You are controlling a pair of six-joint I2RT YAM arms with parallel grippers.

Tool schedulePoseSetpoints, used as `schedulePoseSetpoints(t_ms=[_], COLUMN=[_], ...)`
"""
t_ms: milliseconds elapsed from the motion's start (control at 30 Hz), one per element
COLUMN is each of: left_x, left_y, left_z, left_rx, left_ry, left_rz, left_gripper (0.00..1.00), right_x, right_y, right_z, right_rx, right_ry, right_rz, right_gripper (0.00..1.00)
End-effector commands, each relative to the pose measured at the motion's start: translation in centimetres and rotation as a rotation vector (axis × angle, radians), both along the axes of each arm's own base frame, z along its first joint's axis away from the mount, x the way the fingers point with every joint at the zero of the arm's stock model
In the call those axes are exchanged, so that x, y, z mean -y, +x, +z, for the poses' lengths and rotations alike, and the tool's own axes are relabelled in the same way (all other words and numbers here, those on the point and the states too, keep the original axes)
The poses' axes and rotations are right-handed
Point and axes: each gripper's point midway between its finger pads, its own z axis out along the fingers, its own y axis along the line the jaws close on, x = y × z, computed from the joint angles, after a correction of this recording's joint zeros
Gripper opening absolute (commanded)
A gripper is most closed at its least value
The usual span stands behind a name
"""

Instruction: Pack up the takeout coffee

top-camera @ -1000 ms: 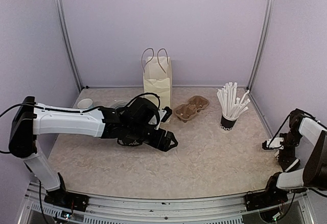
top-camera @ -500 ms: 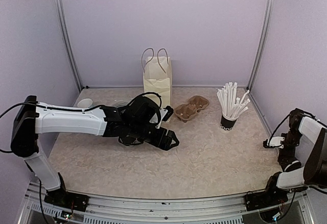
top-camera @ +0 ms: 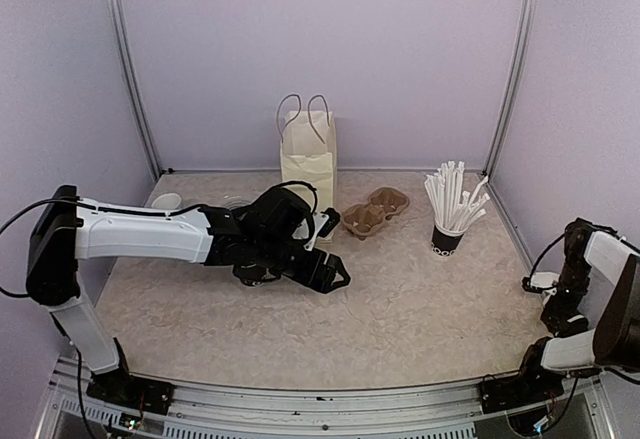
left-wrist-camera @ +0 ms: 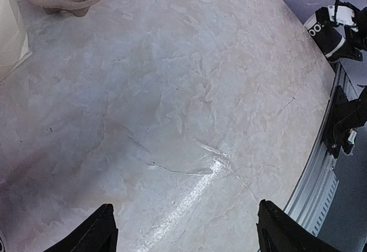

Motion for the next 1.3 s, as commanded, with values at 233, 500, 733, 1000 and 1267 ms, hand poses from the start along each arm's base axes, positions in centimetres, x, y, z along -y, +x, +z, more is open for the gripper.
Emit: schedulePoseSetpoints(t_ms=[233,500,733,1000,1267], left_x=[-0.1,0.0,-0.1,0.0,0.4], left_y=[0.5,0.9,1.2,2.3,3.7], left_z=[-0.3,0.0,-0.4,-0.1,1.8], left_rx=[0.003,0.005,0.008,0.017,0.085], left_ry=[-0.022,-0.041,-0.06,-0.063,-0.059], left_rz=[-0.015,-0.009,-0.025,-0.042,-0.043], left_gripper=[0.82,0.82,0.82,0.82,0.82], right_x=[1.8,1.9,0.4,-1.3,-7.6], right_y=[-1.0,-1.7,-4.6,-1.8,0.9], right_z=[-2.3,-3.6,-4.8,-1.2,2.9], right_rx=[-0.035,-0.066,-0.131,0.018,0.087], right_ry=[-0.067,-0.086,-0.067,0.069,0.317], right_rz=[-0.304,-0.389,-0.439,-0.429,-0.26], right_gripper=[1.0,1.0,1.0,0.8,0.74])
